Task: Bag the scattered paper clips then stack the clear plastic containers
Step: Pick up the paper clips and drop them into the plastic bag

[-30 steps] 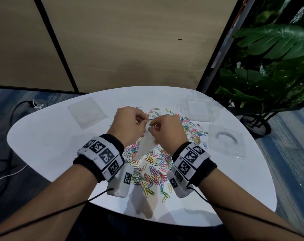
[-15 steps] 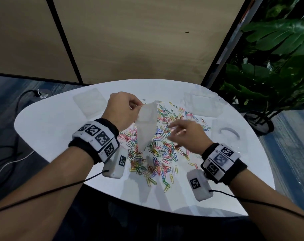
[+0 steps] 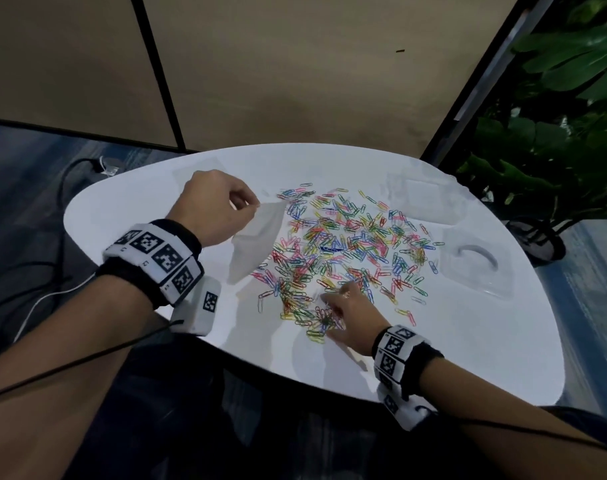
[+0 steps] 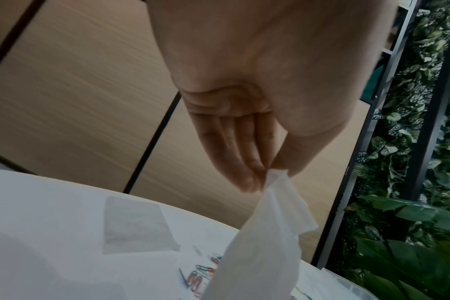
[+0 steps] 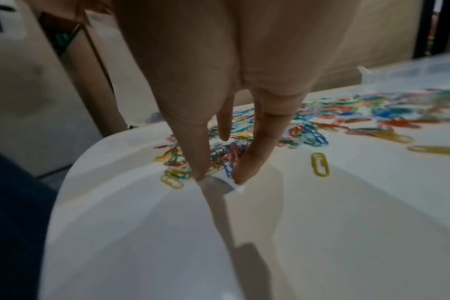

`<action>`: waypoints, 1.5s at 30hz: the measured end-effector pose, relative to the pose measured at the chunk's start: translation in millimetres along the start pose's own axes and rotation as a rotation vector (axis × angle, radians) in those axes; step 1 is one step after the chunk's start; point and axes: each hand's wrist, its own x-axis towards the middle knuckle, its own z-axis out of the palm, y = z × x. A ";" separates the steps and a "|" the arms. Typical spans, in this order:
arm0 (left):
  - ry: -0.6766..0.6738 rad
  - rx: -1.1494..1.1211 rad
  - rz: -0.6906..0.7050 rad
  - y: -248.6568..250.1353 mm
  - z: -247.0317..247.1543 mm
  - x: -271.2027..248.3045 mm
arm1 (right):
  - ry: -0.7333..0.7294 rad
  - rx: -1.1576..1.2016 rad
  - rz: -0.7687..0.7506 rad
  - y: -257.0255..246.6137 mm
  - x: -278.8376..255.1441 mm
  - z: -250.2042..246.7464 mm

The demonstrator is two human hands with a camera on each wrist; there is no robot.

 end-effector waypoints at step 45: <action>-0.184 -0.041 -0.090 5.7 12.0 3.9 | 0.336 0.698 -0.206 -79.8 46.4 -89.3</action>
